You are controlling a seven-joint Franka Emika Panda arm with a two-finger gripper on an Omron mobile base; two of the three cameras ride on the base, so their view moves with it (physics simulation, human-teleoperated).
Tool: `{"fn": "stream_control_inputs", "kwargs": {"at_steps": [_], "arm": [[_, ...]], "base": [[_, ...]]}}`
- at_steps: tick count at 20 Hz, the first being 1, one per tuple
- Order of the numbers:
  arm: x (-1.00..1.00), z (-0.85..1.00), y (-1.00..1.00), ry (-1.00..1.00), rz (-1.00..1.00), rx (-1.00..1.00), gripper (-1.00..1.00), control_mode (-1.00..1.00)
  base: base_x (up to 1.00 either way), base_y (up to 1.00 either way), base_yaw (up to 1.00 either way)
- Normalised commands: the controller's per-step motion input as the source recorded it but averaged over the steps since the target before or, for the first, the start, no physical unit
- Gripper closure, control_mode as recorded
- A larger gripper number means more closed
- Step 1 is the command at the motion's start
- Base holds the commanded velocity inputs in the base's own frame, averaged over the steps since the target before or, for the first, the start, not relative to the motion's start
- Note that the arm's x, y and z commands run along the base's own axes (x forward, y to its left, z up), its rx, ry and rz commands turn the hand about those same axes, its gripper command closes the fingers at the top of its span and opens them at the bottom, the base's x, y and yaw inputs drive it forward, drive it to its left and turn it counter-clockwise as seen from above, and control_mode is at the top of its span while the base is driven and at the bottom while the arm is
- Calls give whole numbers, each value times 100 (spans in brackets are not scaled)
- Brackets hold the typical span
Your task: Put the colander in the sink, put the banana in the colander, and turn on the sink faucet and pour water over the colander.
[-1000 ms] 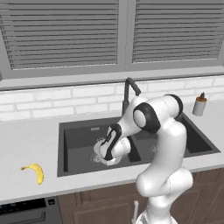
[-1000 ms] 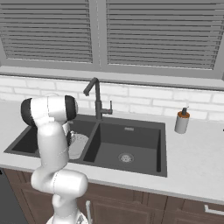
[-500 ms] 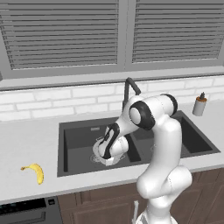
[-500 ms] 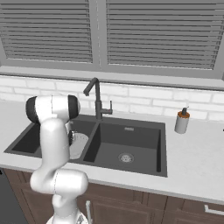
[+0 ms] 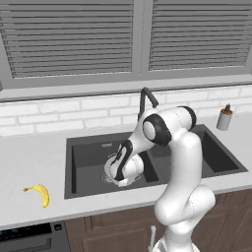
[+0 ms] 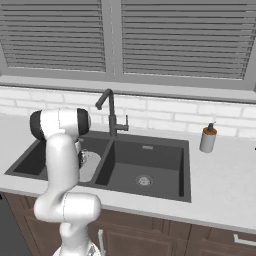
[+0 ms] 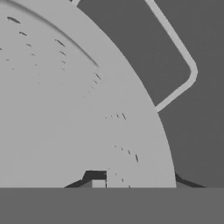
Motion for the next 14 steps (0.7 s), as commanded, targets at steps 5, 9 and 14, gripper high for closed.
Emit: {"fn": "stream_control_inputs", "kwargs": {"at_steps": [5,9,14], "arm": [[0,0,0,0,0,0,-100,-100],[0,0,0,0,0,0,-100,-100],[0,17,-1,0,0,0,-100,-100]], "base": [[0,0,0],[0,0,0],[0,0,0]]}}
